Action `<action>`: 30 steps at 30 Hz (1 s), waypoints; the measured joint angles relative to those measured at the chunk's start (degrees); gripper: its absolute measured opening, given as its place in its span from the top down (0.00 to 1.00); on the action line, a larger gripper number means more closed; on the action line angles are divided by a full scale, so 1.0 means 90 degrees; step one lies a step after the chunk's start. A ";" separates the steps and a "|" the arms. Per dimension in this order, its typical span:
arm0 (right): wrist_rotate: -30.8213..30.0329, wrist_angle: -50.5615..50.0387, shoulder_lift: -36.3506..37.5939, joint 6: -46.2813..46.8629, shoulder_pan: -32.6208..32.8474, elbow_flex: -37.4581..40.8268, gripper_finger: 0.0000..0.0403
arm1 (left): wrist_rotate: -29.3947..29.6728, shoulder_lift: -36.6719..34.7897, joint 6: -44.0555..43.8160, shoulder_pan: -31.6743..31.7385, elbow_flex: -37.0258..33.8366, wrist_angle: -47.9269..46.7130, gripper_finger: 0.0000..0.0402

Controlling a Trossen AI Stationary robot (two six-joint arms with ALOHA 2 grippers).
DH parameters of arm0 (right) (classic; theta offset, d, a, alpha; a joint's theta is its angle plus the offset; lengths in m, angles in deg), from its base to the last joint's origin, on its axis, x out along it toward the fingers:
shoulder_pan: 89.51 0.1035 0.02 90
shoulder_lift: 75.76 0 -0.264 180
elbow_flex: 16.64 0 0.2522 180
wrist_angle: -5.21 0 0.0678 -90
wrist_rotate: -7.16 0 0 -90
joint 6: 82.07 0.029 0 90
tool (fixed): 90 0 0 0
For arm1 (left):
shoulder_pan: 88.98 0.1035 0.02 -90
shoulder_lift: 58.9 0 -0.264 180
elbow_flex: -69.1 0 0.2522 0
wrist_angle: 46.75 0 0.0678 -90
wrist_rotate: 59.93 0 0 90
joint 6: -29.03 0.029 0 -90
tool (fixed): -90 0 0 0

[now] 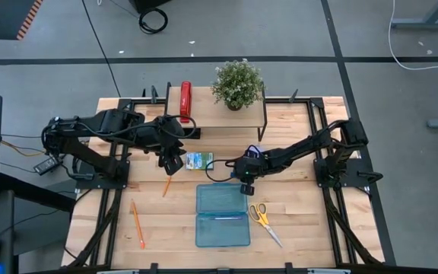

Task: Pack school essentials
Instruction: Put the blue eraser into the blue supply box

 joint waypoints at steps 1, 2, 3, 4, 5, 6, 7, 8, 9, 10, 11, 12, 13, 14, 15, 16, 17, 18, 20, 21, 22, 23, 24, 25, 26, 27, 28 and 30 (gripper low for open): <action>-0.0015 -0.0007 0.0089 0.0052 -0.0009 0.0000 0.81 | 0.0000 0.0000 0.0000 0.0000 0.0000 0.0002 0.67; -0.0030 -0.0044 0.0193 0.0093 -0.0027 -0.0012 0.81 | -0.0002 0.0000 0.0000 0.0000 0.0000 0.0002 0.67; -0.0056 -0.0135 0.0278 0.0117 -0.0054 -0.0039 0.81 | 0.0000 0.0000 0.0002 0.0000 0.0000 0.0004 0.67; -0.0110 -0.0328 0.0390 0.0168 -0.0079 -0.0034 0.81 | -0.0002 0.0000 0.0004 0.0000 0.0000 0.0003 0.67; -0.0173 -0.0418 0.0487 0.0236 -0.0105 -0.0041 0.81 | 0.0000 0.0000 0.0008 0.0000 0.0000 0.0005 0.67; -0.0193 -0.0409 0.0589 0.0298 -0.0130 -0.0083 0.81 | -0.0002 0.0000 0.0019 0.0000 0.0000 0.0005 0.68; -0.0213 -0.0374 0.0727 0.0364 -0.0133 -0.0117 0.81 | 0.0000 0.0000 0.0030 0.0000 0.0000 0.0005 0.68; -0.0220 -0.0408 0.0881 0.0425 -0.0124 -0.0124 0.81 | 0.0000 0.0000 0.0032 0.0000 0.0000 0.0005 0.68; -0.0183 -0.0450 0.1026 0.0462 -0.0110 -0.0126 0.81 | 0.0000 -0.0002 0.0032 0.0000 0.0000 0.0005 0.68; -0.0128 -0.0521 0.1148 0.0482 -0.0102 -0.0126 0.81 | 0.0000 -0.0002 0.0032 0.0000 0.0000 0.0009 0.68; -0.0115 -0.0593 0.1279 0.0503 -0.0080 -0.0122 0.81 | -0.0002 0.0000 0.0036 0.0000 0.0000 0.0004 0.68; -0.0042 -0.0599 0.1449 0.0532 -0.0056 -0.0119 0.80 | -0.0001 -0.0002 0.0051 0.0000 0.0000 0.0005 0.67; 0.0038 -0.0540 0.1624 0.0546 -0.0050 -0.0122 0.80 | 0.0000 -0.0002 0.0057 0.0000 0.0000 0.0006 0.67; 0.0188 -0.0497 0.1805 0.0550 -0.0031 -0.0132 0.80 | 0.0000 -0.0002 0.0058 0.0000 0.0000 0.0007 0.67; 0.0389 -0.0460 0.1968 0.0553 -0.0008 -0.0136 0.80 | 0.0000 -0.0002 0.0059 0.0000 0.0000 0.0005 0.66; 0.0649 -0.0411 0.2099 0.0591 0.0027 -0.0136 0.80 | 0.0000 -0.0002 0.0067 0.0000 0.0000 0.0006 0.66; 0.0946 -0.0354 0.2230 0.0655 0.0087 -0.0136 0.80 | 0.0000 -0.0002 0.0110 0.0000 0.0000 0.0013 0.66; 0.1237 -0.0307 0.2355 0.0755 0.0157 -0.0136 0.80 | 0.0000 -0.0002 0.0164 0.0000 0.0000 0.0031 0.66; 0.1870 -0.0107 0.2555 0.1052 0.0328 -0.0140 0.79 | 0.0010 -0.0002 0.0280 0.0000 0.0000 0.0060 0.66; 0.2106 -0.0073 0.2617 0.1222 0.0438 -0.0145 0.79 | 0.0016 -0.0002 0.0314 0.0000 0.0000 0.0062 0.66; 0.2278 -0.0045 0.2660 0.1403 0.0566 -0.0145 0.79 | 0.0027 -0.0002 0.0339 0.0011 0.0000 0.0076 0.67; 0.2378 0.0007 0.2678 0.1576 0.0714 -0.0145 0.79 | 0.0046 -0.0002 0.0342 0.0027 0.0000 0.0092 0.67; 0.2436 0.0108 0.2682 0.1728 0.0894 -0.0145 0.79 | 0.0058 -0.0002 0.0340 0.0042 0.0000 0.0090 0.67; 0.2470 0.0187 0.2682 0.1857 0.1074 -0.0145 0.79 | 0.0061 -0.0002 0.0341 0.0063 0.0000 0.0088 0.67; 0.2477 0.0236 0.2677 0.1970 0.1248 -0.0145 0.79 | 0.0071 -0.0002 0.0342 0.0091 0.0000 0.0093 0.67; 0.2476 0.0344 0.2629 0.2053 0.1420 -0.0146 0.79 | 0.0074 -0.0002 0.0342 0.0113 0.0000 0.0092 0.67; 0.2451 0.0448 0.2580 0.2115 0.1579 -0.0150 0.79 | 0.0075 -0.0002 0.0342 0.0130 0.0000 0.0094 0.67; 0.2197 0.0409 0.2511 0.2277 0.1846 -0.0148 0.79 | 0.0075 -0.0002 0.0345 0.0180 0.0000 0.0114 0.66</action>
